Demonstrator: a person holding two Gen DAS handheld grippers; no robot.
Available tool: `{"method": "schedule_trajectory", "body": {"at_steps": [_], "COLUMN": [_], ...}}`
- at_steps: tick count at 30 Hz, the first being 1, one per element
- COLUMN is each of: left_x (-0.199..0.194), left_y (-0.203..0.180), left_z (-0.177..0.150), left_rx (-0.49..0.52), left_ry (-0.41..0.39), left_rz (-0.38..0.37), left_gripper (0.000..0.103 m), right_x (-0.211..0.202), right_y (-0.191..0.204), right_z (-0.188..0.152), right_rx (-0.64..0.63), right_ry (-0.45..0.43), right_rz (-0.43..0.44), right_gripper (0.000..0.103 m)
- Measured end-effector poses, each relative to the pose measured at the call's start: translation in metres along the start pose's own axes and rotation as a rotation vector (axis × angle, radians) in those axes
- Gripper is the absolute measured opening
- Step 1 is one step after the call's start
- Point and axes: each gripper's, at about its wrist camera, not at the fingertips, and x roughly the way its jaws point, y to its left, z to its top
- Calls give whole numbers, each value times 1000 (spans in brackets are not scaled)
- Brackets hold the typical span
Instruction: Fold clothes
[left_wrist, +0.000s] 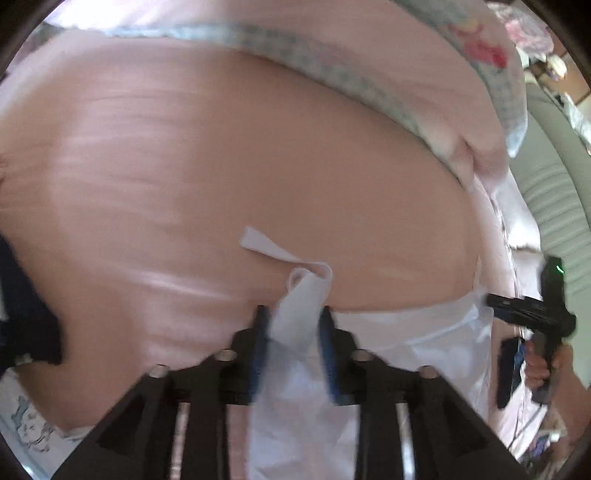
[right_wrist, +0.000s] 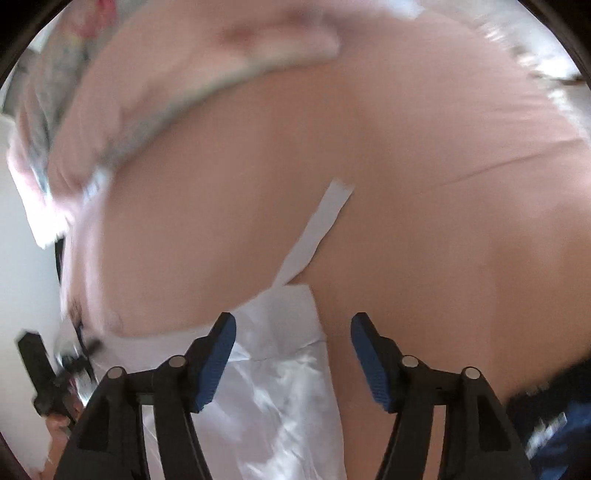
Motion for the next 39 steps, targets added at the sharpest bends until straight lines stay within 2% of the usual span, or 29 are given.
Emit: {"method": "schedule_trajectory", "body": {"at_steps": [1, 2, 3, 4, 7, 8, 10, 11, 12, 14, 16, 17, 18, 20, 22, 24, 26, 28, 30, 32, 34, 36, 39], "left_x": [6, 12, 5, -2, -25, -26, -29, -33, -42, -60, -60, -52, -43, -18, -5, -29, -52, -60, -53, -37, -21, -8, -16], "left_y": [0, -2, -6, -10, -6, 7, 19, 20, 14, -16, -33, -42, -49, -48, -33, -31, -31, -46, -65, -91, -121, -125, -132], "left_z": [-1, -2, -1, 0, 6, 10, 10, 8, 4, -16, -36, -50, -62, -68, -58, -52, -48, -68, -96, -121, -140, -165, -191], "left_rx": [9, 23, 47, 66, 50, -8, -89, -108, -76, 66, 145, 178, 212, 256, 183, 86, 2, 26, 78, 155, 196, 213, 262], "left_ry": [30, 49, 0, -47, -165, -150, -117, -114, -128, -130, -58, 10, 73, 140, 144, 50, -34, -24, 55, 133, 175, 222, 178], "left_rz": [10, 52, 69, 85, 129, 124, 100, 84, 61, -14, -78, -91, -95, 2, 87, 22, -45, -108, -138, -118, -76, -45, 24], "left_gripper": [31, 29, 22, 19, 19, 20, 21, 21, 21, 21, 21, 21, 21, 21, 18, 18, 18, 19, 19, 19, 19, 19, 19], "right_x": [6, 12, 17, 14, -6, -2, 18, 22, 15, -7, -34, -37, -30, -9, 21, 26, 9, -7, -17, -11, -1, 8, 1], "right_y": [7, 13, 20, 26, 32, 25, 5, -2, -3, 6, 27, 36, 47, 64, 66, 67, 70, 72, 76, 86, 89, 92, 95], "right_z": [2, 3, 5, 6, 7, 9, 12, 12, 11, 10, 0, -1, -9, -26, -41, -44, -44, -54, -72, -103, -130, -156, -186], "right_rx": [-42, -84, -122, -135, -156, -125, -15, 34, 58, 47, -32, -69, -104, -170, -239, -253, -183, -118, -76, -85, -108, -129, -119], "right_ry": [16, 32, 47, 48, -80, -70, 16, 32, 17, -45, -124, -110, -58, 60, 163, 136, 61, 20, 13, 57, 99, 137, 108], "right_rz": [-17, -34, -41, 0, -17, -38, -55, -20, -12, -11, 3, 7, 2, -22, -125, -175, -173, -127, -64, -56, -88, -119, -137], "right_gripper": [61, 36, 14, 4, 4, 5, 9, 9, 11, 28, 34, 38, 38, 38, 38, 34, 35, 37, 37, 37, 37, 37, 37]}}
